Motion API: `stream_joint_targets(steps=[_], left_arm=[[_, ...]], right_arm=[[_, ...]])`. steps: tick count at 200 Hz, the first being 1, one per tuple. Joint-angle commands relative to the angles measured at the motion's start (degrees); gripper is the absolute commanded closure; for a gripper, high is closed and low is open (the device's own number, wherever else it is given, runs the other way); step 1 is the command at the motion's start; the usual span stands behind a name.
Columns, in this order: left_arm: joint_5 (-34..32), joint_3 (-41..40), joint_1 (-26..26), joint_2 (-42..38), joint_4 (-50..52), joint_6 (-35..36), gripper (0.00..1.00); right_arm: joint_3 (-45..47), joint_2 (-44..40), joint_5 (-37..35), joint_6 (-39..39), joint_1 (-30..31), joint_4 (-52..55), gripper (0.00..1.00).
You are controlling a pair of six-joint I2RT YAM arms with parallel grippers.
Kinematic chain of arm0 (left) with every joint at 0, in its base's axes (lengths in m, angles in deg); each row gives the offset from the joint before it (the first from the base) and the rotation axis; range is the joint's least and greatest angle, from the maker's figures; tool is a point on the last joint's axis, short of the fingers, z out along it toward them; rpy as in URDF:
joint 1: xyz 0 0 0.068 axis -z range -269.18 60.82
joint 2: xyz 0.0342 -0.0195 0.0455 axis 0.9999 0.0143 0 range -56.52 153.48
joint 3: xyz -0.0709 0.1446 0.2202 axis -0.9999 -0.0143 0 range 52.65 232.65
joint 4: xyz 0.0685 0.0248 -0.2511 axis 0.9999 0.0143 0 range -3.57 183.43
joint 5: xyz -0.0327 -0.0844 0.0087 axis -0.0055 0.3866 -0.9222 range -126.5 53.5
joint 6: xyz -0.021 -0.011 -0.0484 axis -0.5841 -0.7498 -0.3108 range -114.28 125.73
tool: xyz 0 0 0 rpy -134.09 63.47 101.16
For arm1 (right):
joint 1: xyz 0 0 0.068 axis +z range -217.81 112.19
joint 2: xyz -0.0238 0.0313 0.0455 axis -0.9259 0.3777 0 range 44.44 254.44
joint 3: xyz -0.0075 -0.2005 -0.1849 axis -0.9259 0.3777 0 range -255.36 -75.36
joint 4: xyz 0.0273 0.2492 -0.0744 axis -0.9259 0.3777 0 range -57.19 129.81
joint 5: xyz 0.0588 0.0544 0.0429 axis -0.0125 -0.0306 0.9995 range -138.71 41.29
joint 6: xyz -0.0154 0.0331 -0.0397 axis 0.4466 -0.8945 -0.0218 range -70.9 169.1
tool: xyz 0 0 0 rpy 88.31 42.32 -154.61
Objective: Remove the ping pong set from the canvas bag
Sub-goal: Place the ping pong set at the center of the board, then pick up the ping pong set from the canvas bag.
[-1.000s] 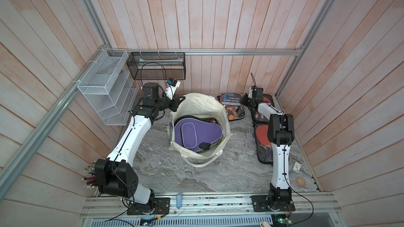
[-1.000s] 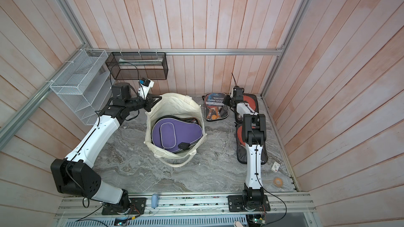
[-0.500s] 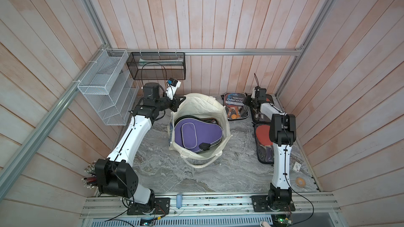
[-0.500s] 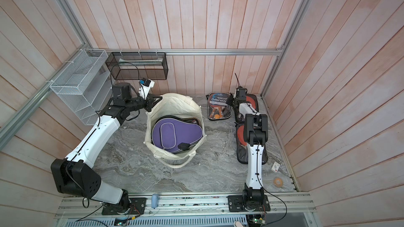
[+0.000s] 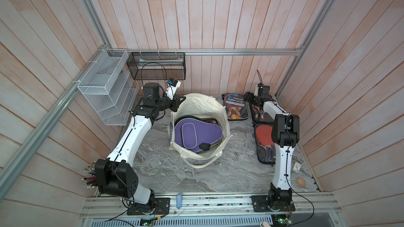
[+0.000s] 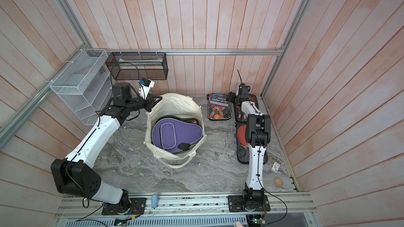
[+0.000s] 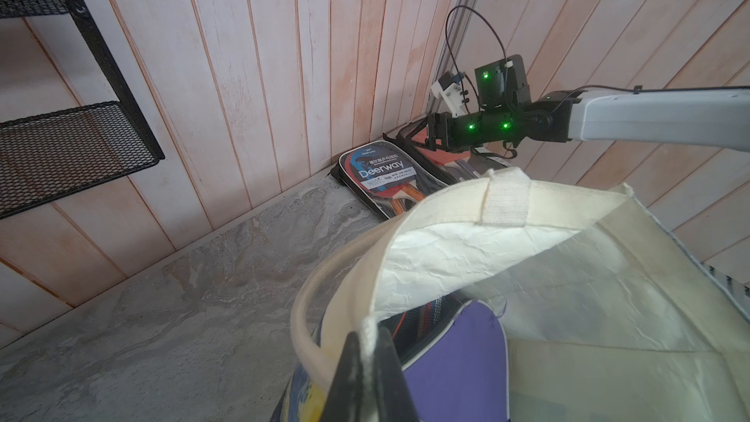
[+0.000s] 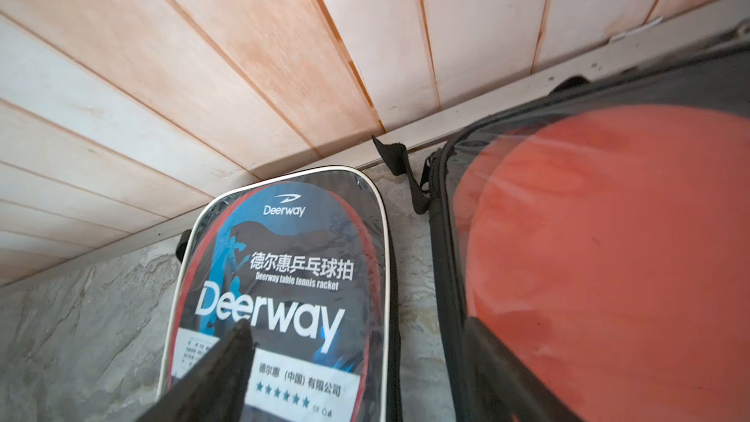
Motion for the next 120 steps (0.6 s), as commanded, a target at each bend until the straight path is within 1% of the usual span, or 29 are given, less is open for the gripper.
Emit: stream_joint_targets(steps=[1,2,4,15,42,69,95,112,117,120], left_arm=[[1.90,0.25,0.72,-2.95,-5.11,-0.79,1.00],[1.89,0.17,0.73,-2.97,-5.09,-0.79,1.00],[1.88,0.12,0.70,-3.06,-5.08,-0.80,1.00],[1.72,-0.24,0.76,-3.65,-5.15,-0.88,1.00],[1.35,-1.90,1.08,-5.53,-5.35,-1.23,1.00],[1.04,-3.50,1.53,-7.26,-5.56,-1.77,1.00],[0.67,-4.60,1.96,-8.91,-5.52,-1.94,1.00],[0.23,-4.85,2.00,-9.47,-5.47,-1.95,1.00],[0.14,-4.74,2.03,-9.55,-5.49,-1.94,1.00],[0.12,-4.80,2.16,-9.55,-5.36,-1.94,1.00]], right_arm=[[0.54,-6.31,1.43,2.96,0.05,1.85,0.11],[0.58,-6.92,1.66,3.35,0.12,2.06,0.06],[0.61,-7.27,1.89,3.67,0.26,2.20,0.04],[0.62,-10.35,3.39,6.46,1.02,3.83,0.01],[0.82,-18.90,7.18,15.29,4.84,9.91,0.02],[4.47,-29.39,10.16,23.60,10.23,14.34,0.02],[10.06,-39.52,14.96,31.19,17.29,17.96,0.01],[14.07,-45.33,17.80,33.46,22.70,19.50,0.01],[14.81,-46.85,18.75,33.66,23.34,20.07,0.00],[15.31,-47.60,19.38,33.71,25.54,20.26,0.00]])
